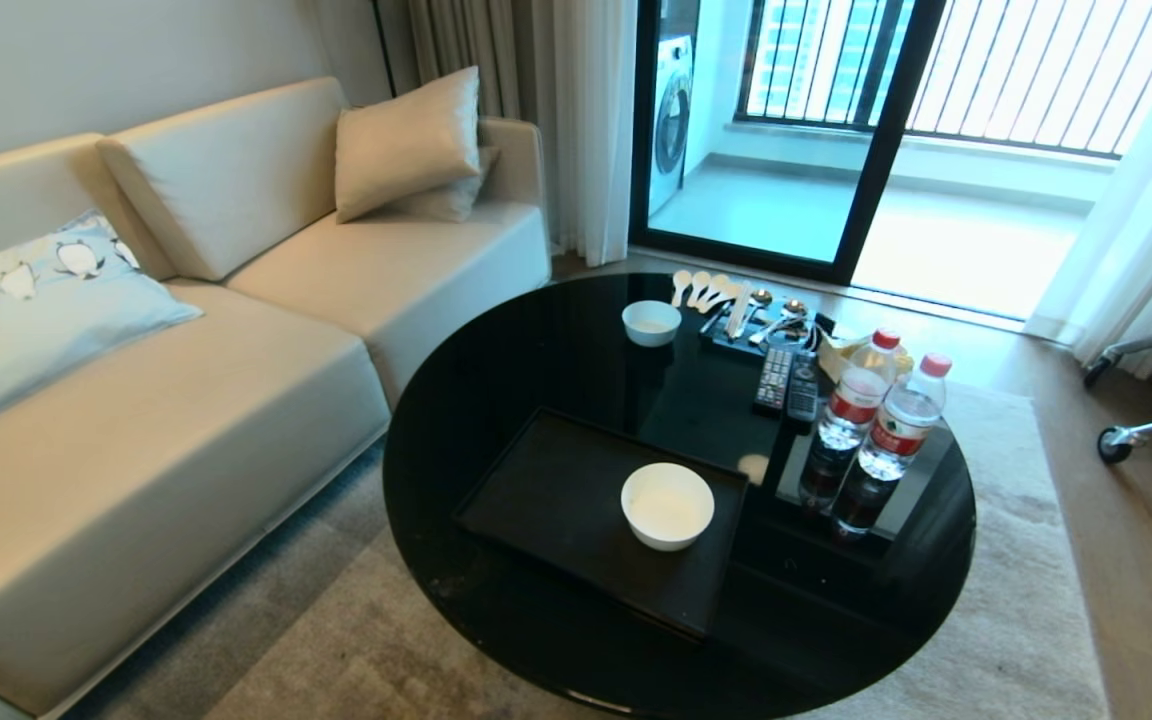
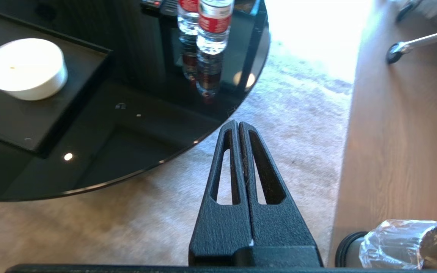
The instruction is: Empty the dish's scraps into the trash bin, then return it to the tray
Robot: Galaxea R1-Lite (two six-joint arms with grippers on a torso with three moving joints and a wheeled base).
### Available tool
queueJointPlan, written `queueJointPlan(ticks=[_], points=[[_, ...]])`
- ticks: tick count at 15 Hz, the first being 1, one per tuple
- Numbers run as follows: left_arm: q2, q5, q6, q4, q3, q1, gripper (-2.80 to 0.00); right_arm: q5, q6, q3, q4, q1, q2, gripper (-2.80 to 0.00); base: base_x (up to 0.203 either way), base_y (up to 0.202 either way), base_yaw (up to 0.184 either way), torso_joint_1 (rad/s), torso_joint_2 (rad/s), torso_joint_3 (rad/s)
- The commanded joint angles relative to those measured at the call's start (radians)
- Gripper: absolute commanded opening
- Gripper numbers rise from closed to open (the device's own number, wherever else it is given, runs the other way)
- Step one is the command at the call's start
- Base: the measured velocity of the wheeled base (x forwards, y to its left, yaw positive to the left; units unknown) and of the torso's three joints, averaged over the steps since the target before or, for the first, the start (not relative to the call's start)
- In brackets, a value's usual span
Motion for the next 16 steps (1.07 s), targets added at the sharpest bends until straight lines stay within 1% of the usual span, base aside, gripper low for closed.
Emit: queueJointPlan(ticks=[1,2,3,8,12,16], points=[[0.0,0.001,0.0,0.0,0.0,0.0,-2.8,0.086,-0.044,0.19,-0.261,-0.129,-0.07,-2.8,0.0,0.0,0.0,0.0,0.0,0.0],[0.0,0.001,0.0,0.0,0.0,0.0,-2.8,0.139,-0.058,0.203,-0.25,-0.151,-0.124,-2.8,0.0,0.0,0.0,0.0,0.0,0.0],[0.0,0.001,0.0,0.0,0.0,0.0,-2.8,0.186,-0.066,0.203,-0.205,-0.164,-0.175,-2.8,0.0,0.0,0.0,0.0,0.0,0.0],[0.0,0.001,0.0,0.0,0.0,0.0,-2.8,0.312,-0.089,0.203,0.072,-0.172,-0.452,-2.8,0.0,0.0,0.0,0.0,0.0,0.0],[0.0,0.001,0.0,0.0,0.0,0.0,-2.8,0.342,-0.099,0.203,0.116,-0.165,-0.577,-2.8,0.0,0.0,0.0,0.0,0.0,0.0],[0.0,0.001,0.0,0.0,0.0,0.0,-2.8,0.34,-0.097,0.203,0.117,-0.163,-0.577,-2.8,0.0,0.0,0.0,0.0,0.0,0.0]])
